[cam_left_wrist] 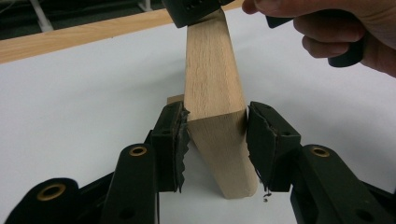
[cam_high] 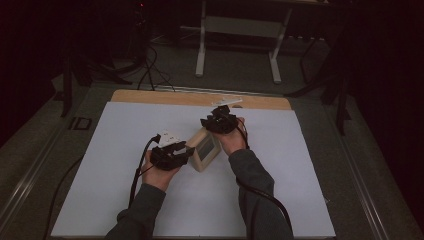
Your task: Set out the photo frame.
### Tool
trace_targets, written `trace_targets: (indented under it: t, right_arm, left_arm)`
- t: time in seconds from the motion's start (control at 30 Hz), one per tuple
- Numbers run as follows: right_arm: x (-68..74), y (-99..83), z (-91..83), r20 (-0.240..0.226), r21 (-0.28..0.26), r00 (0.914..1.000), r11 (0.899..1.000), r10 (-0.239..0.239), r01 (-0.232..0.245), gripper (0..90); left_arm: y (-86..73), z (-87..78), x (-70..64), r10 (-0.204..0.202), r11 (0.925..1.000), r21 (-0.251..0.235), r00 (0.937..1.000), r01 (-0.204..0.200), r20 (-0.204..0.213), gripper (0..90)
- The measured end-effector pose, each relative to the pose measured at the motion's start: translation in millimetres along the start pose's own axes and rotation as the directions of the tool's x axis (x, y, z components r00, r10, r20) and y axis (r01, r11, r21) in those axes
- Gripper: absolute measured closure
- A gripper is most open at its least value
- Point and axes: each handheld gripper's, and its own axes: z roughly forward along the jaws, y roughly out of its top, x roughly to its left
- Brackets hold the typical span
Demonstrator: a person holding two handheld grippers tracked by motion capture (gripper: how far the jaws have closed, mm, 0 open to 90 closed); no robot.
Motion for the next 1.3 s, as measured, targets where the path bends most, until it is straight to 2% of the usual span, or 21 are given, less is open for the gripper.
trace_targets:
  t: [0.17,0.33,0.53,0.63,0.7,0.73,0.77,0.87,0.93,1.3]
  right_arm:
    - [-3.0,1.7,3.0,0.017,0.007,0.9998,1.0,0.007,-0.007,64.5]
    - [-2.3,3.1,1.3,0.011,0.026,0.9999,1.0,-0.012,0.011,73.0]
    - [-4.7,1.8,-2.3,0.015,0.032,0.9999,0.999,-0.007,0.006,74.1]
    - [-10.0,-2.0,-9.8,0.009,0.037,0.9999,0.999,0.012,-0.013,74.9]
    - [-11.6,-3.2,-11.3,0.009,0.042,0.9998,0.999,0.018,-0.019,74.9]
    - [-11.6,-3.2,-11.3,0.009,0.042,0.9998,0.999,0.018,-0.019,75.1]
    - [-16.5,-7.4,-14.3,-0.008,0.054,0.9995,0.998,0.031,-0.03,77.4]
    - [-18.8,-11.6,-19.2,-0.025,0.036,0.9981,0.998,0.057,-0.056,78.4]
    - [-18.6,-13.3,-21.4,-0.037,0.028,0.9973,0.998,0.063,-0.062,78.7]
    - [-21.1,-16.9,-27.1,-0.033,0.037,0.9958,0.996,0.086,-0.084,79.2]
  left_arm:
    - [0.2,-0.1,0.3,0.001,1.0,0.002,1.0,-0.001,0.004,58.1]
    - [0.4,-0.5,2.5,-0.005,1.0,0.003,1.0,0.005,-0.002,58.8]
    - [1.0,0.4,3.5,-0.015,0.9999,0.0,0.9999,0.015,0.004,59.0]
    - [1.5,0.8,5.1,-0.018,0.9998,0.002,0.9998,0.018,-0.013,59.3]
    - [1.5,0.8,5.1,-0.018,0.9998,0.002,0.9998,0.018,-0.013,60.4]
    - [1.4,0.9,8.5,-0.032,0.9995,-0.001,0.9995,0.032,-0.003,60.4]
    - [1.5,1.2,8.8,-0.037,0.9993,-0.002,0.9993,0.037,0.003,65.3]
    - [1.8,3.8,6.0,-0.018,0.9998,0.009,0.9998,0.018,-0.008,64.8]
    - [1.7,4.3,6.5,-0.025,0.9997,0.008,0.9997,0.025,-0.002,64.6]
    - [3.0,9.8,7.6,-0.046,0.9989,0.01,0.9989,0.046,-0.005,65.2]
